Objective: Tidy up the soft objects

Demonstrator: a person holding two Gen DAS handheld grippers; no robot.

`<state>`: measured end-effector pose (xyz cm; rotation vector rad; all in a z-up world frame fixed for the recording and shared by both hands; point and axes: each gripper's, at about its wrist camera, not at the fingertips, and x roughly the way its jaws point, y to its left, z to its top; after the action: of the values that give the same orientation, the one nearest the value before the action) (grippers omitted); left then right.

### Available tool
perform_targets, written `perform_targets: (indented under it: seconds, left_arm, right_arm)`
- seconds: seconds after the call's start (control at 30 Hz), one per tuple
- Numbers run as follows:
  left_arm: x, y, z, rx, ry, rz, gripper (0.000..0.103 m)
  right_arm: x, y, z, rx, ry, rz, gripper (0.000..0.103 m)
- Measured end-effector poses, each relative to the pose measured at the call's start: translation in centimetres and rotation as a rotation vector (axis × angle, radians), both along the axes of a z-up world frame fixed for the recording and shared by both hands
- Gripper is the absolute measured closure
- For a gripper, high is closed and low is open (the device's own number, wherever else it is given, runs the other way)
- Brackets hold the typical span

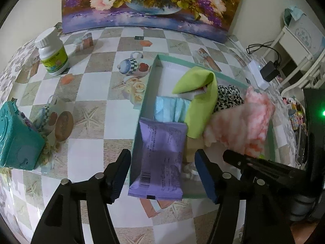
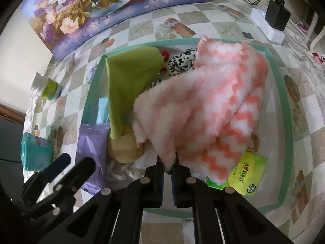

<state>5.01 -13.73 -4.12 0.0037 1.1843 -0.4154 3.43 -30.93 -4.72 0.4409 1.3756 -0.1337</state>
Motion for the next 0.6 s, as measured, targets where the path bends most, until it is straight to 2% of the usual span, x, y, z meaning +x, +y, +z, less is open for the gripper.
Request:
perform_targets:
  seconds: [0.07, 0.2, 0.23, 0.3, 0.4, 0.57, 0.6]
  left_arm:
    - [0.2, 0.5, 0.2, -0.003, -0.004, 0.022, 0.035]
    - [0.6, 1.5, 0.5, 0.013, -0.017, 0.074, 0.02]
    - [0.7, 1.8, 0.5, 0.017, -0.019, 0.085, 0.019]
    - [0.8, 2.4, 0.6, 0.027, -0.022, 0.107, 0.016]
    - [0.9, 3.1, 0.5, 0.06, -0.032, 0.137, 0.007]
    - [0.9, 4.6, 0.3, 0.121, -0.05, 0.198, 0.002]
    - [0.8, 4.8, 0.2, 0.136, -0.052, 0.207, 0.002]
  right_arm:
    - [-0.1, 0.1, 0.1, -0.008, 0.003, 0.004, 0.09]
    - [-0.1, 0.5, 0.4, -0.033, 0.005, 0.007, 0.064]
    - [-0.2, 0.5, 0.4, -0.042, 0.005, 0.005, 0.053]
    - [-0.4, 0.6, 0.7, -0.061, 0.005, 0.002, 0.043]
    - [-0.6, 0.9, 1.0, -0.07, -0.001, 0.01, 0.038]
    - [-1.2, 1.6, 1.1, -0.096, -0.008, 0.022, 0.025]
    - [-1.3, 1.7, 1.2, -0.102, -0.009, 0.023, 0.018]
